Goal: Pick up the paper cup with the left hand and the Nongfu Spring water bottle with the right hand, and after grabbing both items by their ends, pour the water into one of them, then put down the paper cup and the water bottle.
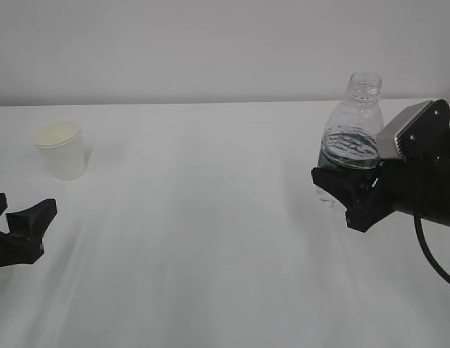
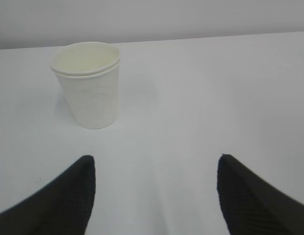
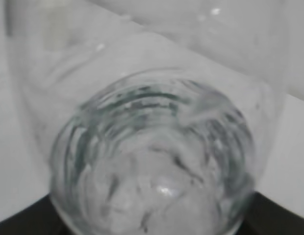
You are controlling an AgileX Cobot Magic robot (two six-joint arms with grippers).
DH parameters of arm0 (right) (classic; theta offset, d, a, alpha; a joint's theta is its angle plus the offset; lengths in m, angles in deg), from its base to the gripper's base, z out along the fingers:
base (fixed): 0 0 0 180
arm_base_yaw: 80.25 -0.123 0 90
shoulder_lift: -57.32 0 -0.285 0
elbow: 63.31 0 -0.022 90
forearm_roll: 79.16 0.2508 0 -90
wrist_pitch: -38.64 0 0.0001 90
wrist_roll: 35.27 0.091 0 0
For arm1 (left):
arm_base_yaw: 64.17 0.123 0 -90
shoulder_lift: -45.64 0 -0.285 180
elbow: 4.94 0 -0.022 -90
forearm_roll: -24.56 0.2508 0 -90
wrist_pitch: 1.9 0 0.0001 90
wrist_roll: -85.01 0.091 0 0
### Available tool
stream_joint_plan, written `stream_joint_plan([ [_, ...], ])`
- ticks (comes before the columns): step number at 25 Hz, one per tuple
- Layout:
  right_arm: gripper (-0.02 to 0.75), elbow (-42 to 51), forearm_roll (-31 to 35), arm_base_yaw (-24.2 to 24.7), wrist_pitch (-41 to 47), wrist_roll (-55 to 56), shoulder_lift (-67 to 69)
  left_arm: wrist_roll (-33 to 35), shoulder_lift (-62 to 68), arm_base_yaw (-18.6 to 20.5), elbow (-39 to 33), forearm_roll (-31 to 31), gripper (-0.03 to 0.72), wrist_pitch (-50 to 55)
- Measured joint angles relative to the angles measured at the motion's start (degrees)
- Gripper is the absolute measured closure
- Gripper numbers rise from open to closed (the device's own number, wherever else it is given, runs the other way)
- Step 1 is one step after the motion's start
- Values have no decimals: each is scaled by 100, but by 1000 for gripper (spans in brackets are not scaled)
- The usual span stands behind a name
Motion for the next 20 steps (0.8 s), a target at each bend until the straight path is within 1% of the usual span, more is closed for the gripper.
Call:
stream_joint_plan([
  [4,313,-94,-271,0,0,240,0,0,0,0,0,0,133,0],
  [7,313,-142,-345,0,0,357,0,0,0,0,0,0,133,0],
  [13,313,-154,-359,0,25,401,0,10,0,0,0,0,133,0],
  [20,313,-158,-368,0,44,431,0,111,0,0,0,-135,137,0],
])
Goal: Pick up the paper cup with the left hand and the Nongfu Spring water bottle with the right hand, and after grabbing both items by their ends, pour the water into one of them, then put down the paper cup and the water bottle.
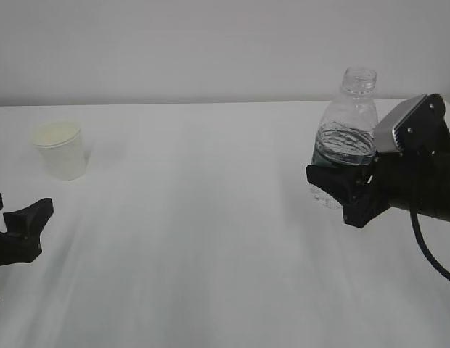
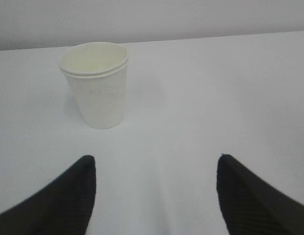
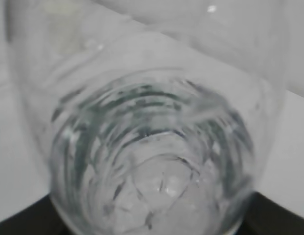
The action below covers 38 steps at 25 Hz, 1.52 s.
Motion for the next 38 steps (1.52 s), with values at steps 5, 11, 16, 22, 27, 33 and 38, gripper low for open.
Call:
stream_joint_plan([
  [5,313,0,0,0,0,10,0,42,106,0,23,-135,148,0],
  [11,313,0,-3,0,0,22,0,42,692,0,349,-148,148,0],
  [16,313,0,-12,0,42,22,0,42,1019,258,592,74,149,0],
  [22,313,0,-12,0,173,32,0,31,1044,1068,714,802,150,-3],
  [27,314,0,-12,0,173,32,0,-207,1044,1751,853,1499,150,-3],
  [33,313,0,-12,0,173,32,0,-267,1217,1982,1071,1968,150,-12],
  [38,313,0,-12,0,173,32,0,-281,1463,1982,1284,2075,150,-12],
])
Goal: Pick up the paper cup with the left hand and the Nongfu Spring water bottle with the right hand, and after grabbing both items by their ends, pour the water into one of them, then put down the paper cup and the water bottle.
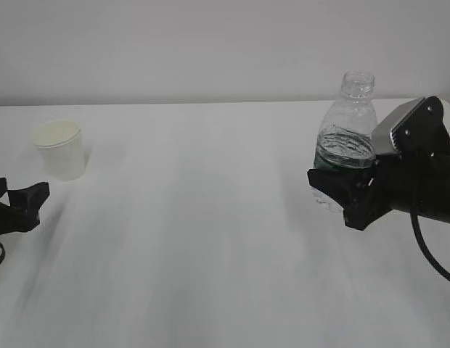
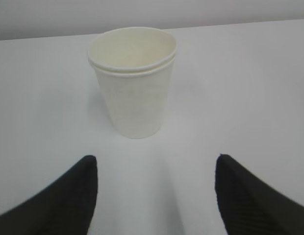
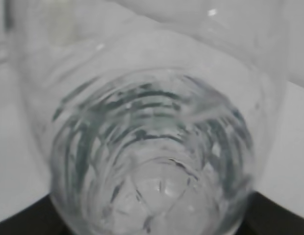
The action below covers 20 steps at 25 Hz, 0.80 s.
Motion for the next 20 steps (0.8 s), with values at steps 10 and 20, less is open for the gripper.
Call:
stream_joint_plan([
  [10,314,0,0,0,22,0,0,-13,438,0,444,10,150,0],
  [20,314,0,0,0,60,0,0,-13,744,5,572,13,150,0],
])
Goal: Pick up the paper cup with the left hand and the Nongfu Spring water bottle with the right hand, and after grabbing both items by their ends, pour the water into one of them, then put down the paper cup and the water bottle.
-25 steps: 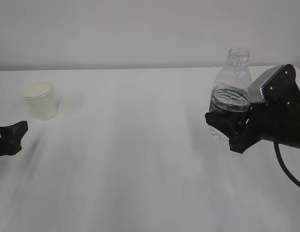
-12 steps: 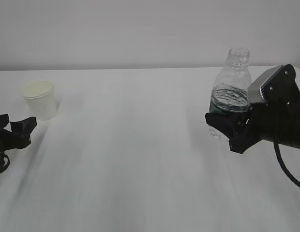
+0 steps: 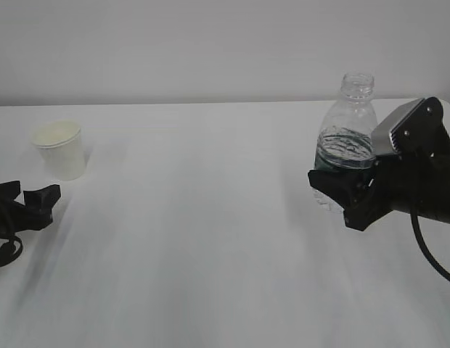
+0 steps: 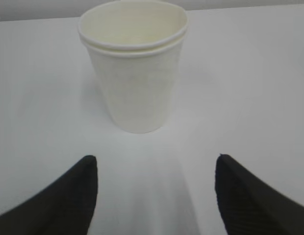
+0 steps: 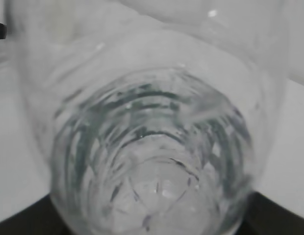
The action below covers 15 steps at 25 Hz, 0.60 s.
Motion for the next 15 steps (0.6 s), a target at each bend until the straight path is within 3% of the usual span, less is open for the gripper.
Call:
stream_joint_plan([
  [15,314,0,0,0,55,65,0,-14,287,0,535,12,150,0],
])
